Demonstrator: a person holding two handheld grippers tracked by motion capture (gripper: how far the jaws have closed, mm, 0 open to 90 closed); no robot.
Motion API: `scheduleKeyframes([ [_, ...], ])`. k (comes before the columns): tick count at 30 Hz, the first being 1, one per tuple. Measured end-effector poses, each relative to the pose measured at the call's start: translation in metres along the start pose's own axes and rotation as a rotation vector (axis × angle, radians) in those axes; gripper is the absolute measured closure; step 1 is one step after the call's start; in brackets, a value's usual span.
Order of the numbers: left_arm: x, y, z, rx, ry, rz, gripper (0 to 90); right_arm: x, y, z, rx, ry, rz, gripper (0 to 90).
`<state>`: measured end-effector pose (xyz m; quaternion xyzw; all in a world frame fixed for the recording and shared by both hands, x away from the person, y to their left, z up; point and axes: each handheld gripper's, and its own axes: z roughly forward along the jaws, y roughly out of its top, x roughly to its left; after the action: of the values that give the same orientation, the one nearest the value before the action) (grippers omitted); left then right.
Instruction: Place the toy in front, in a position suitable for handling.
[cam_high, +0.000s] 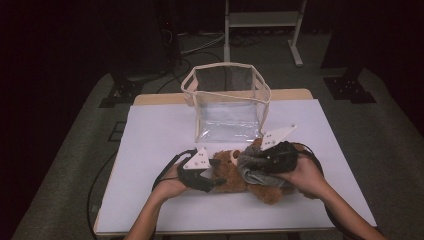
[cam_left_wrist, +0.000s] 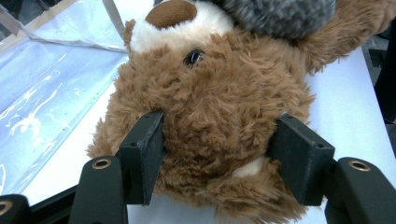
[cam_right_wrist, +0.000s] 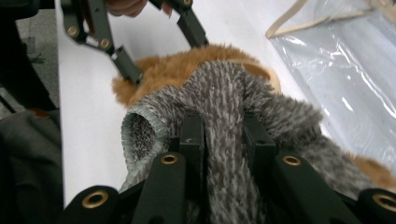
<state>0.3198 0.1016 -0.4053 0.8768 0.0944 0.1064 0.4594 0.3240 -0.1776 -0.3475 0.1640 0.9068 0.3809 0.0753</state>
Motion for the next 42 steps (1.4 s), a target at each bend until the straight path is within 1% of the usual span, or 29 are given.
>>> scheduleKeyframes([
  [2, 0.000, 0.000, 0.000, 0.001, -0.003, 0.000, 37.4, 0.000, -0.003, -0.002, 0.005, -0.002, 0.002, 73.1],
  [3, 0.001, 0.000, -0.003, 0.002, -0.010, 0.005, 37.4, -0.002, -0.011, -0.009, -0.005, 0.004, 0.021, 73.1],
  [5, 0.000, 0.001, -0.004, 0.003, -0.006, 0.002, 37.1, 0.001, -0.014, -0.013, -0.010, -0.003, 0.034, 73.1],
  [6, 0.000, 0.000, -0.005, 0.007, -0.005, 0.004, 36.7, 0.002, -0.015, -0.015, -0.018, -0.008, 0.029, 73.0],
  [9, 0.000, 0.000, -0.005, 0.013, -0.007, 0.008, 36.5, 0.006, -0.012, -0.016, -0.017, -0.012, 0.008, 73.1],
  [12, 0.000, 0.000, -0.004, 0.014, -0.011, 0.005, 36.4, 0.007, -0.005, -0.013, -0.030, -0.007, -0.010, 73.1],
  [14, -0.001, -0.001, -0.004, 0.019, -0.011, 0.002, 35.9, 0.005, 0.004, -0.006, -0.056, 0.012, 0.002, 73.1],
  [15, -0.001, -0.001, -0.004, 0.019, -0.011, 0.002, 35.6, 0.005, 0.004, -0.006, -0.056, 0.012, 0.002, 73.1],
  [16, -0.001, -0.002, -0.005, 0.024, -0.011, 0.002, 35.3, 0.003, 0.011, 0.003, -0.064, 0.029, -0.005, 73.2],
  [17, -0.001, -0.002, -0.005, 0.024, -0.011, 0.002, 34.9, 0.003, 0.011, 0.003, -0.064, 0.029, -0.005, 73.2],
  [18, -0.001, -0.004, -0.005, 0.033, -0.009, -0.003, 34.2, 0.002, 0.014, 0.009, -0.063, 0.043, -0.001, 73.2],
  [19, -0.001, -0.004, -0.005, 0.033, -0.009, -0.003, 33.8, 0.002, 0.014, 0.009, -0.063, 0.043, -0.001, 73.2],
  [21, 0.000, -0.006, -0.006, 0.027, -0.016, -0.017, 33.4, -0.003, 0.012, 0.011, -0.072, 0.046, 0.014, 73.2],
  [23, 0.001, -0.006, -0.007, 0.027, -0.018, -0.019, 33.4, -0.008, 0.008, 0.008, -0.067, 0.031, 0.033, 73.2],
  [24, 0.001, -0.006, -0.009, 0.027, -0.018, -0.012, 33.4, -0.010, 0.005, 0.007, -0.065, 0.026, 0.048, 73.2],
  [25, 0.001, -0.006, -0.009, 0.027, -0.018, -0.012, 33.3, -0.011, 0.003, 0.006, -0.064, 0.025, 0.057, 73.2],
  [28, 0.001, -0.005, -0.010, 0.028, -0.014, -0.006, 33.3, -0.009, 0.002, 0.005, -0.072, 0.029, 0.060, 73.2],
  [29, 0.000, -0.005, -0.009, 0.032, -0.016, -0.009, 33.2, -0.004, 0.006, 0.005, -0.067, 0.024, 0.034, 73.2],
  [30, 0.000, -0.005, -0.009, 0.032, -0.016, -0.009, 32.6, -0.004, 0.006, 0.005, -0.067, 0.024, 0.034, 73.2],
  [31, 0.000, -0.005, -0.009, 0.036, -0.019, -0.008, 32.4, 0.001, 0.013, 0.006, -0.079, 0.031, 0.010, 73.1],
  [32, 0.000, -0.006, -0.009, 0.039, -0.021, -0.004, 32.4, 0.003, 0.016, 0.007, -0.079, 0.032, 0.003, 73.1],
  [34, 0.001, -0.006, -0.011, 0.040, -0.020, -0.002, 32.3, 0.005, 0.022, 0.011, -0.085, 0.039, -0.014, 73.1],
  [35, 0.002, -0.007, -0.012, 0.040, -0.019, -0.004, 32.3, 0.005, 0.025, 0.013, -0.085, 0.044, -0.014, 73.1],
  [36, 0.003, -0.008, -0.015, 0.036, -0.011, -0.011, 32.2, 0.004, 0.026, 0.015, -0.084, 0.044, -0.020, 73.1],
  [37, 0.004, -0.008, -0.019, 0.036, -0.004, -0.010, 31.9, 0.003, 0.028, 0.017, -0.079, 0.039, -0.028, 73.1],
  [39, 0.006, -0.009, -0.025, 0.028, 0.010, -0.018, 31.6, 0.000, 0.027, 0.017, -0.077, 0.038, -0.018, 73.1],
  [42, 0.007, -0.009, -0.032, 0.015, 0.020, -0.025, 31.1, -0.004, 0.020, 0.013, -0.071, 0.036, -0.002, 73.1],
])
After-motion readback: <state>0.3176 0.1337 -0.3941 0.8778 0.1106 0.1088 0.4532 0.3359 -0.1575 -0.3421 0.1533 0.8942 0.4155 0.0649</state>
